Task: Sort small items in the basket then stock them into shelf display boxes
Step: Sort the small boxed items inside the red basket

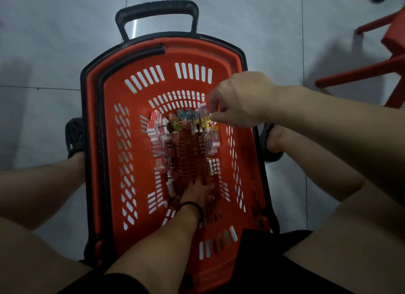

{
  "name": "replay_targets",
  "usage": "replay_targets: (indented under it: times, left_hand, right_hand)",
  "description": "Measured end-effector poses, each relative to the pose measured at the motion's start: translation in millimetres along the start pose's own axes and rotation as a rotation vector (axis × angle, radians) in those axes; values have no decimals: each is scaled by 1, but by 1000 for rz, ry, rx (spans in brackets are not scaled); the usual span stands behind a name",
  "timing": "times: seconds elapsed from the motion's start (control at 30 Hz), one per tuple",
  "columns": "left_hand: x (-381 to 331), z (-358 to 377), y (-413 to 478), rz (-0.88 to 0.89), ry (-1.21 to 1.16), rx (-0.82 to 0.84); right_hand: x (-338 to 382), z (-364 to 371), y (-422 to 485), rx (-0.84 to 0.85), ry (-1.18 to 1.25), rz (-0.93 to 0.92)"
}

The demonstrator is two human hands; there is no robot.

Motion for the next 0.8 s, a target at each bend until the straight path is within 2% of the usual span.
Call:
replay_targets:
  times: [0.1,0.23,0.3,0.47,0.53,0.63,0.73,0.8]
  left_hand:
    - [13,-1,2,-36,-25,-4]
    - [13,-2,6,22,-100,34]
    - [12,-1,8,-9,-161,46]
    - [14,-8,8,-42,-135,64]
    - [32,-23,11,-113,-189,87]
    - [73,-48,16,-260,-81,74]
    - [89,-69,9,-297,20,-15]
    - [82,-66,5,-268,115,-3]
  right_hand:
    - [0,-1,0,8,14,-5]
    - [0,-1,3,0,32,1]
    - [-2,-1,3,-9,27,7]
    - [-3,0,3,-12,36,11]
    - [-2,0,4,-5,34,12]
    - [0,-1,4,9,15,18]
    - [2,-2,4,20,-2,25]
    - [2,0,5,25,-14,30]
Point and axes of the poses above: each hand's wrist, its own y-axis towards the middle knuckle, its own z-axis out of the palm, x = y × z, the point moved 4 cm from there along y, towards the middle knuckle, and after that the axes turned 10 degrees about -z, right-handed, at the moved point
